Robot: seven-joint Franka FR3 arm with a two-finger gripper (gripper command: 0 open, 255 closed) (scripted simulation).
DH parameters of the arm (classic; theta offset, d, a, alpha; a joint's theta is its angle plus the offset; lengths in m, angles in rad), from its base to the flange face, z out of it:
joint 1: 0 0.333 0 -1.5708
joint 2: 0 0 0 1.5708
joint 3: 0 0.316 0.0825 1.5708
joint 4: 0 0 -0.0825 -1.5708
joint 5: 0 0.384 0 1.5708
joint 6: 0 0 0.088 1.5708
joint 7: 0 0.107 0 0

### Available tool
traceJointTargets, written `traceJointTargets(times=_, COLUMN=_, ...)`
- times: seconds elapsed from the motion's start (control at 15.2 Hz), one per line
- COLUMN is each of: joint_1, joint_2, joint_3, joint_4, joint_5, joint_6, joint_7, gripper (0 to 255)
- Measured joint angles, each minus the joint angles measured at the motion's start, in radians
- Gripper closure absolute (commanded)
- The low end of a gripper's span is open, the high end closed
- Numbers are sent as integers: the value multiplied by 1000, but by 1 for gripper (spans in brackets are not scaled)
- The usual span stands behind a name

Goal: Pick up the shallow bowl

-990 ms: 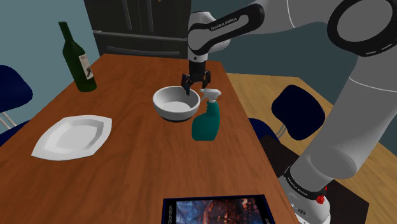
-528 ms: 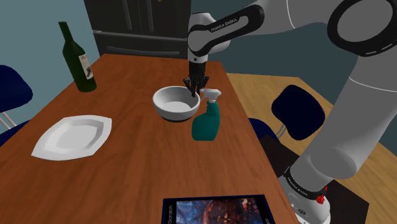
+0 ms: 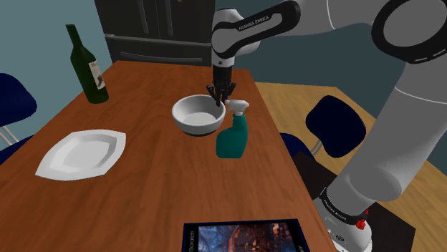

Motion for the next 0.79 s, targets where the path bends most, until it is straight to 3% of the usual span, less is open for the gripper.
traceJointTargets(times=0.79, joint_1=-1, joint_2=-42, joint_3=0, joint_4=107, joint_5=2, joint_6=-149, joint_7=3, gripper=255)
